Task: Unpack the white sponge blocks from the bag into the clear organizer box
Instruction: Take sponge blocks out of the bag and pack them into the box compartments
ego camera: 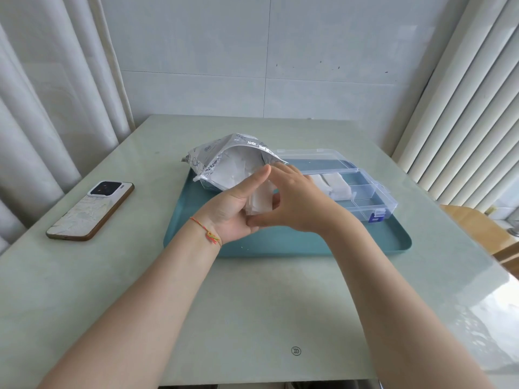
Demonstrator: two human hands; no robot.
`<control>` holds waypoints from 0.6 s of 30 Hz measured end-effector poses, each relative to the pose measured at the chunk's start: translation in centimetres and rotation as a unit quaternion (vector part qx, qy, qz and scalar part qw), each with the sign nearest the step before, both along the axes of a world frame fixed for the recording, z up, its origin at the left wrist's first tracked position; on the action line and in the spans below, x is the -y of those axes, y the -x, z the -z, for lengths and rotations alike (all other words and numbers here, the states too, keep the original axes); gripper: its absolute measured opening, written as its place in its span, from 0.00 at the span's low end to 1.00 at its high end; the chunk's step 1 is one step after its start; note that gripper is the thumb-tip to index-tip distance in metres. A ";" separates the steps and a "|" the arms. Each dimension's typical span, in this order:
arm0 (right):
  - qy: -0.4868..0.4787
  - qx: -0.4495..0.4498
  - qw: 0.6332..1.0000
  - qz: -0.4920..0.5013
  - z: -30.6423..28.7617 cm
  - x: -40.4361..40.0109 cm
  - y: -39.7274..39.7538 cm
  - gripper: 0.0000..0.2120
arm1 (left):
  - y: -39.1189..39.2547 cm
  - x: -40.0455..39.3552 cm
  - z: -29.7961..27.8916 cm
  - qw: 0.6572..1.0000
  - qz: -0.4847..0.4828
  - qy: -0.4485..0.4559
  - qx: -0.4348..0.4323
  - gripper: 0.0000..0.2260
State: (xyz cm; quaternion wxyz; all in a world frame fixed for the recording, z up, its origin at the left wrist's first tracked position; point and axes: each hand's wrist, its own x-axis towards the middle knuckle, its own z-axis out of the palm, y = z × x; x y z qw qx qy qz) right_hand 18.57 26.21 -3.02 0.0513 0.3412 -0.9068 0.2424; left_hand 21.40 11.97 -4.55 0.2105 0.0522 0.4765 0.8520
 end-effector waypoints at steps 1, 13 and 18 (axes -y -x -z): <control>0.011 -0.006 1.000 0.005 0.0 0.0 0.1 0.31 | -0.1 0.0 -0.1 1.000 0.003 -0.006 0.003 0.16; 0.100 0.061 0.992 -0.049 0.0 0.2 -0.2 0.49 | 0.2 -0.3 0.1 0.997 -0.068 -0.012 0.036 0.19; 0.136 0.083 0.985 -0.062 -0.3 0.1 -0.3 0.49 | 0.1 -0.2 0.0 0.997 -0.068 -0.002 0.022 0.13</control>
